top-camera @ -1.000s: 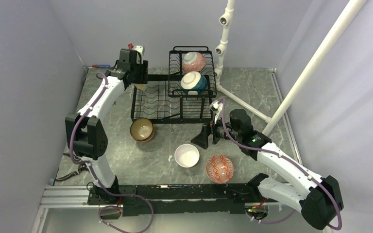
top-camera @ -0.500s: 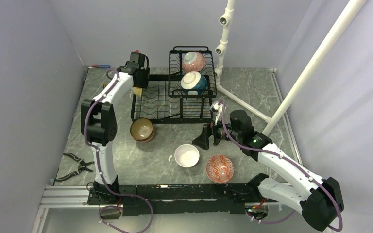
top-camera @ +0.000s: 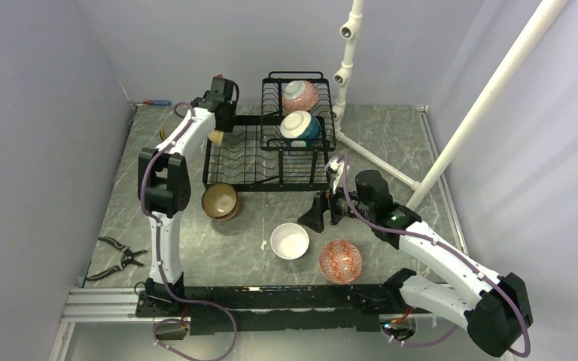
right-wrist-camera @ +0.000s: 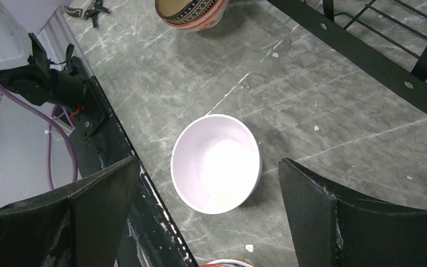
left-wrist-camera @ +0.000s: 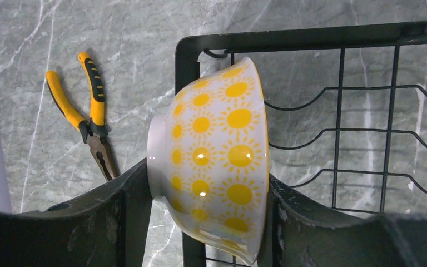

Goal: Load the bowls into the dish rack
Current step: Turn the bowl upside down on the dish rack.

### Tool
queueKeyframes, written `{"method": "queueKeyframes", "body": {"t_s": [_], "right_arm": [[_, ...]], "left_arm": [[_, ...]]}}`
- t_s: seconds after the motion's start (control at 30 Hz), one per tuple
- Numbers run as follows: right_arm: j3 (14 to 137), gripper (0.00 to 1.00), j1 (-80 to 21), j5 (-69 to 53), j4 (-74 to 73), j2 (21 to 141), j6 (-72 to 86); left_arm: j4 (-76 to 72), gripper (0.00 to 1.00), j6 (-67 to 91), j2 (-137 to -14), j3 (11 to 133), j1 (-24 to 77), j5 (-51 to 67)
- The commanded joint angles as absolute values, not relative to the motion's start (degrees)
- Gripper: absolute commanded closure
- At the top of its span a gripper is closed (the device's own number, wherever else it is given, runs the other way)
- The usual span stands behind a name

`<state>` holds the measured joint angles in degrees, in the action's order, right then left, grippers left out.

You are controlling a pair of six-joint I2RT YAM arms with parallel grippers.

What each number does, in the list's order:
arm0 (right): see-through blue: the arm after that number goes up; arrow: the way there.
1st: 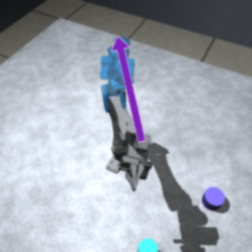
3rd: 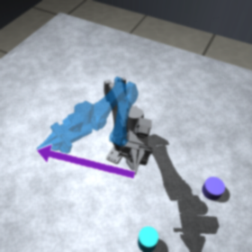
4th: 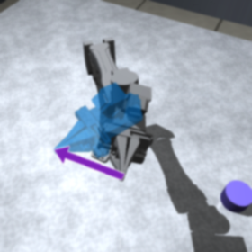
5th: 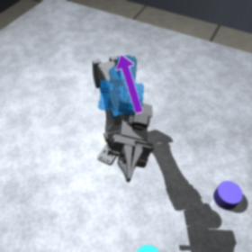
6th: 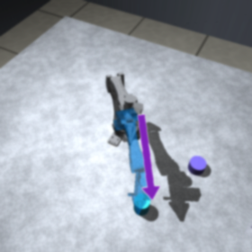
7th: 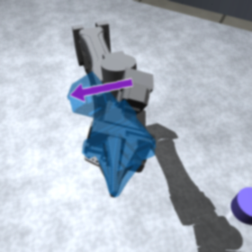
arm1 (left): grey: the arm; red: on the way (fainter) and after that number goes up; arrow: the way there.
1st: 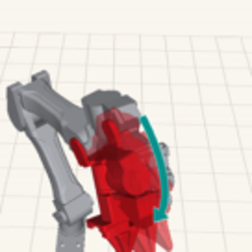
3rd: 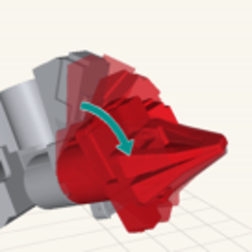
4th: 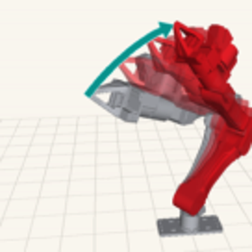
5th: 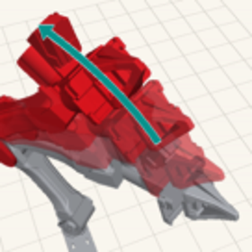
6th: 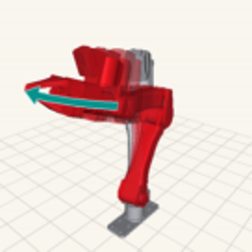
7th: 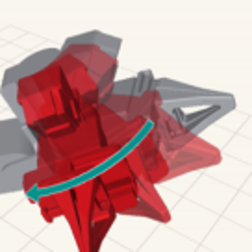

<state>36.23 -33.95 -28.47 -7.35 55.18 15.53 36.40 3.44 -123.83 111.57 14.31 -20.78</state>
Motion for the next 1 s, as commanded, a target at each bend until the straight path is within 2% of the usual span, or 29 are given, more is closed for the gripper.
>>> {"method": "queueKeyframes", "body": {"t_s": [0.0, 0.3, 0.43, 0.73, 0.77, 0.9, 0.97], "right_arm": [[37.8, 0.00, -33.9, -27.2, -6.5, 55.2, 14.5], [37.5, 0.00, -33.9, -27.4, -6.1, 55.9, 14.4], [37.2, 0.00, -34.0, -27.2, -5.9, 55.8, 14.4], [37.2, 0.00, -33.9, -26.8, -6.5, 55.7, 14.0], [37.2, 0.00, -34.0, -26.7, -6.6, 55.6, 14.0], [36.9, 0.00, -33.9, -26.6, -6.6, 55.2, 14.1], [36.9, 0.00, -33.9, -26.7, -6.6, 55.2, 14.2]], "left_arm": [[36.0, 0.97, 0.7, -125.1, 114.1, 15.1, -29.4], [37.7, 0.97, -2.6, -128.7, 116.4, 16.6, -35.1], [38.7, 0.97, -2.0, -129.5, 117.1, 16.7, -33.2], [40.9, 0.87, -0.7, -131.8, 118.6, 17.4, -31.1], [41.1, 0.83, -0.7, -132.0, 118.7, 17.6, -31.3], [41.8, 0.54, -0.4, -132.1, 118.5, 18.0, -30.3], [42.2, 0.45, -0.3, -132.0, 118.4, 18.0, -29.5]]}}
